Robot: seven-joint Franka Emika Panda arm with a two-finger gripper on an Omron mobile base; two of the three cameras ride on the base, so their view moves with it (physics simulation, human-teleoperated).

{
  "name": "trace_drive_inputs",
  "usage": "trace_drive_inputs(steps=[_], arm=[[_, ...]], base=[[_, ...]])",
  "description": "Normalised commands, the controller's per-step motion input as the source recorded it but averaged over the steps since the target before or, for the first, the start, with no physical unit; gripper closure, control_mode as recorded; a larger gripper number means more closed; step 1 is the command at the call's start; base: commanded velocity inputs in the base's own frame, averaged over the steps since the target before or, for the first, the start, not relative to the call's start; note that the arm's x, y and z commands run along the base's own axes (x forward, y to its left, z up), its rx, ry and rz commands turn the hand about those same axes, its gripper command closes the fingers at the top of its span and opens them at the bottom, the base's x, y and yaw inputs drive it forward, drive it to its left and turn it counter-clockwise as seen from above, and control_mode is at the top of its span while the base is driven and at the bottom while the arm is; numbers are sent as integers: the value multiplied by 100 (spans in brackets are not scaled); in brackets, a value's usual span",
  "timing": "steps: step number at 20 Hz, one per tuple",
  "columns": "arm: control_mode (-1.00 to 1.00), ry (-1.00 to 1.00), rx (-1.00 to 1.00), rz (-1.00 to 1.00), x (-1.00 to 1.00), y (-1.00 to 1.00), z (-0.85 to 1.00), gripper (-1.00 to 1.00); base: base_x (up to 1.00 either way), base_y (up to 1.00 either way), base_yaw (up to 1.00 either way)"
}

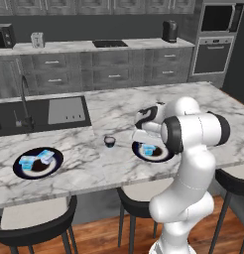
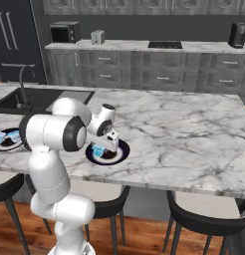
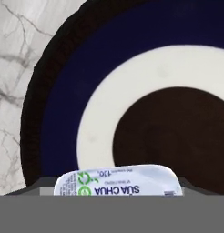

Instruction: Place two yogurt containers on each plate.

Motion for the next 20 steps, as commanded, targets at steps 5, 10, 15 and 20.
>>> trace_drive_inputs(steps=[5, 10, 15, 20], arm=[[-100, 0, 7, 6, 7, 0, 0, -100], [-100, 0, 0, 14, 4, 0, 1, -100], [-100, -3, 0, 7, 42, 0, 11, -100], [-100, -7, -3, 5, 40, 0, 7, -100]], base=[[0, 0, 0], [0, 0, 0], [0, 0, 0], [0, 0, 0]])
